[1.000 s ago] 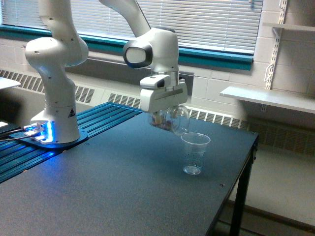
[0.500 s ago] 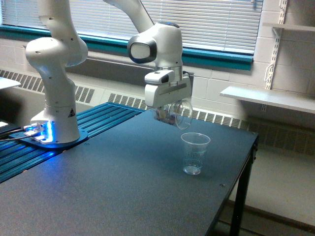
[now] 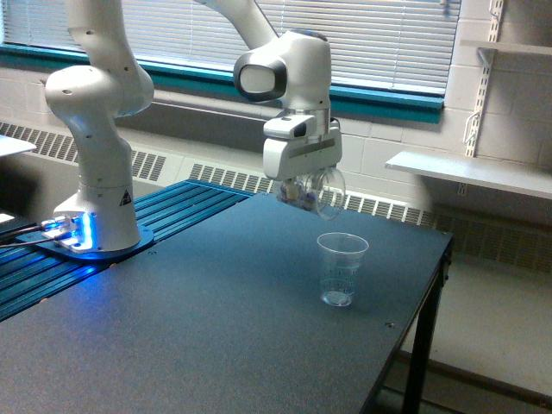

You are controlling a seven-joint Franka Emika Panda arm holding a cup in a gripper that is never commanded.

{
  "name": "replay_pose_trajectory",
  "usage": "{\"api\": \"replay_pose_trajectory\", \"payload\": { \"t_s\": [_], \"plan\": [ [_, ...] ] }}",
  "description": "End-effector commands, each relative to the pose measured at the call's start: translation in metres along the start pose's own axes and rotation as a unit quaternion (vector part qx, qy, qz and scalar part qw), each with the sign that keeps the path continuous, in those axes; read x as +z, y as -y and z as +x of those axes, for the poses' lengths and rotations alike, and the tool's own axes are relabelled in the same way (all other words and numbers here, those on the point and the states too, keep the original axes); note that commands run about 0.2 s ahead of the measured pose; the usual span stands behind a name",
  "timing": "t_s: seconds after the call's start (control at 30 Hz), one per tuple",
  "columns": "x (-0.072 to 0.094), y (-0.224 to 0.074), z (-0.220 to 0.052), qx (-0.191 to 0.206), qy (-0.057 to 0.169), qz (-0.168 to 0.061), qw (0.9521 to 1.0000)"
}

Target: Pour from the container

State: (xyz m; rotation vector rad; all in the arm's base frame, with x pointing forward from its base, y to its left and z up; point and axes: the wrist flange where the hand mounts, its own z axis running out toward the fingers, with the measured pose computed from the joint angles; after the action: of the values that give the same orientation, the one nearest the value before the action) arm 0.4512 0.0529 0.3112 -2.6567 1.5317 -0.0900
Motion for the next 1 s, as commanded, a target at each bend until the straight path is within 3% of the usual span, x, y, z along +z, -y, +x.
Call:
{"api": "replay_pose_trajectory", "payload": {
  "t_s": [0.03,0.6,1.0],
  "plan": [
    [-0.006,0.007,0.0,0.012,0.013,0.002,0.9998],
    [0.017,0.008,0.003,0.032,0.057,-0.026,0.9975],
    [0.012,0.019,0.015,0.053,0.084,-0.018,0.9949]
  ]
}}
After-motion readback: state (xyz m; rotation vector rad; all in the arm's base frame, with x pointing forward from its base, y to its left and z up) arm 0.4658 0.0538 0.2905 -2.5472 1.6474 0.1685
